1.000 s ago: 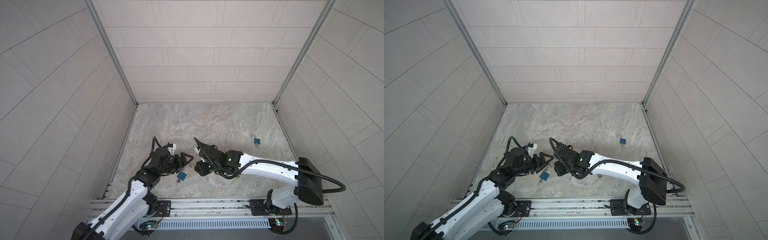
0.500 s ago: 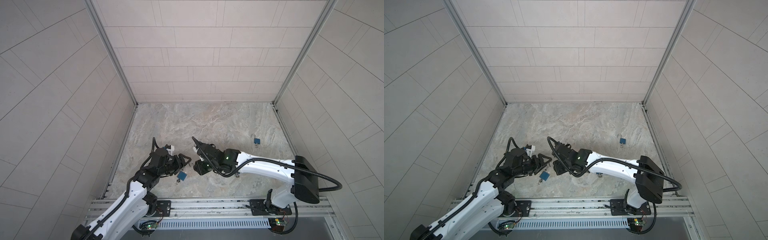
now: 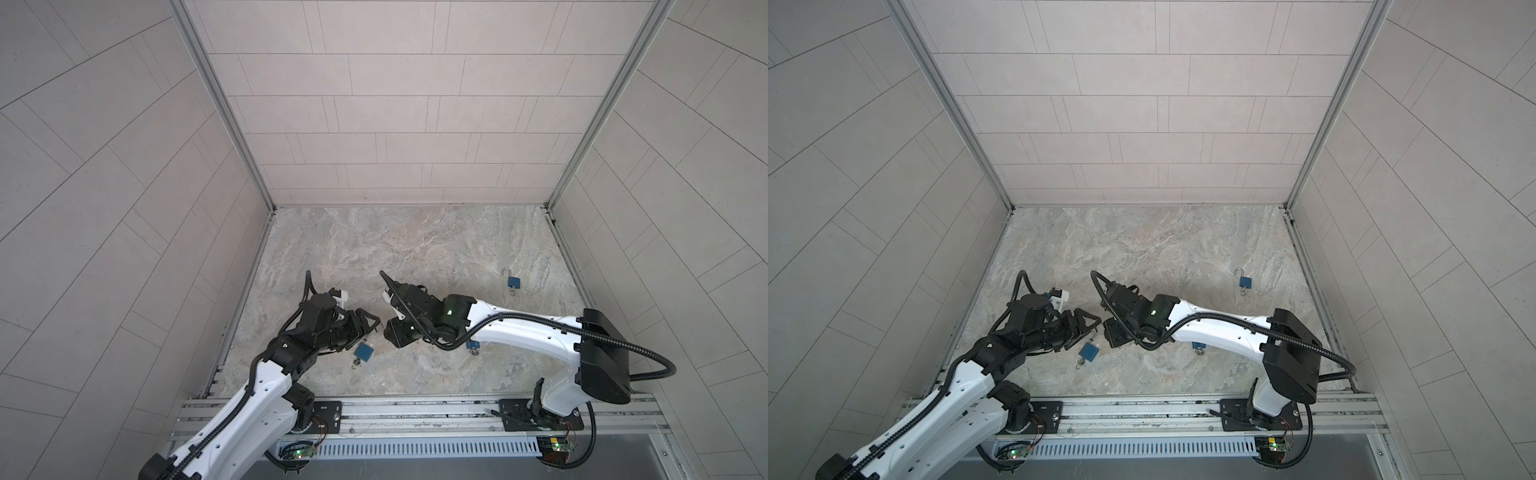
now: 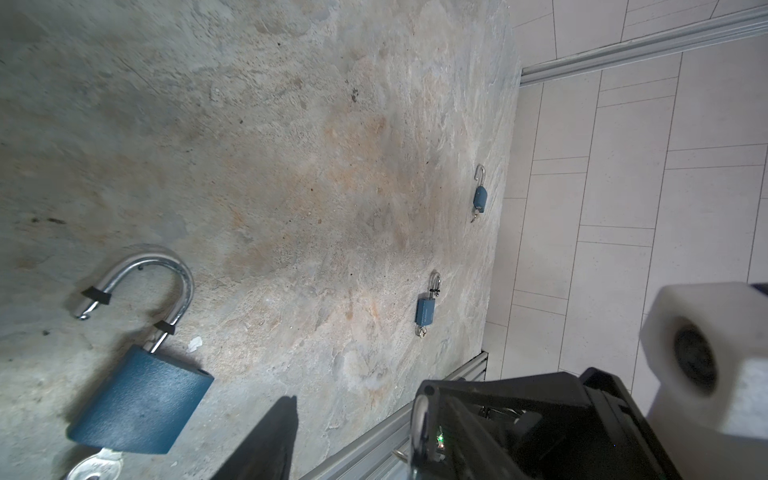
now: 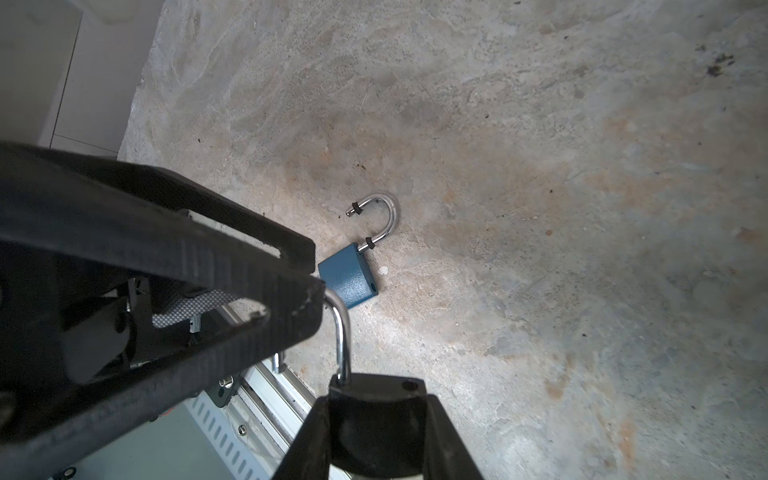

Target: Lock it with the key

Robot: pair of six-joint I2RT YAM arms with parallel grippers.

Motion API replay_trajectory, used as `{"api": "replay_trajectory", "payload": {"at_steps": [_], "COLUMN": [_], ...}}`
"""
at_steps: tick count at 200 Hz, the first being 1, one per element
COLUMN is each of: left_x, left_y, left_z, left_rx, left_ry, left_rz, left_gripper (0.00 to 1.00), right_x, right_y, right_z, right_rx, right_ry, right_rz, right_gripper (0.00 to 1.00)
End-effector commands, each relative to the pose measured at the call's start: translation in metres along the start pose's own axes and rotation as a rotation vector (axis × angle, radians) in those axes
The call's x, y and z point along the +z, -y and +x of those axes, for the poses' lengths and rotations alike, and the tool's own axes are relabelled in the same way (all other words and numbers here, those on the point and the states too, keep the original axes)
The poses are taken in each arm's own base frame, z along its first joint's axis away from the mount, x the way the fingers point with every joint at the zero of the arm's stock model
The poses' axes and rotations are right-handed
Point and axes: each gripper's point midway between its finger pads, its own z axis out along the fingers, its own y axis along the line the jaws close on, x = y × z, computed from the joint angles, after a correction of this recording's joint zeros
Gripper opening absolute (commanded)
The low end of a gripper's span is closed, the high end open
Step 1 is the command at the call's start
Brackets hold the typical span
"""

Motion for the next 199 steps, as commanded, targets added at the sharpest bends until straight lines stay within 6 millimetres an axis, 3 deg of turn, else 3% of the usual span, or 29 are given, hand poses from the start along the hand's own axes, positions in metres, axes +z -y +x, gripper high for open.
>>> {"api": "replay_trajectory", "payload": {"at_steps": [1, 44, 125, 199], "left_x": [-0.003, -0.002, -0.009, -0.016], "left_y": [0.017, 0.018, 0.023, 0.022], "left_z": [-0.001, 0.001, -0.005, -0.013], "left_rx": [0.028, 0.03, 0.042, 0.063], "left_ry": [-0.003, -0.016, 0.019, 0.083], "left_rz": [0.059, 0.061, 0.059, 0.042], "left_gripper": [0.57, 0.46, 0.44, 0.35], "right_x": [0.0, -0.001, 0.007, 0.008], "right_y": [-0.009, -0.017, -0.018, -0.019], "right_z": [-0.011, -0.019, -0.019, -0.018], "right_rx": [-0.012, -0.016, -0.013, -0.009], "right_ry": [0.019, 0.026, 0.009, 0.011], "right_rz": [-0.023, -0.042, -0.042, -0.051], "right_gripper": [0.19, 0.18, 0.18, 0.17]}}
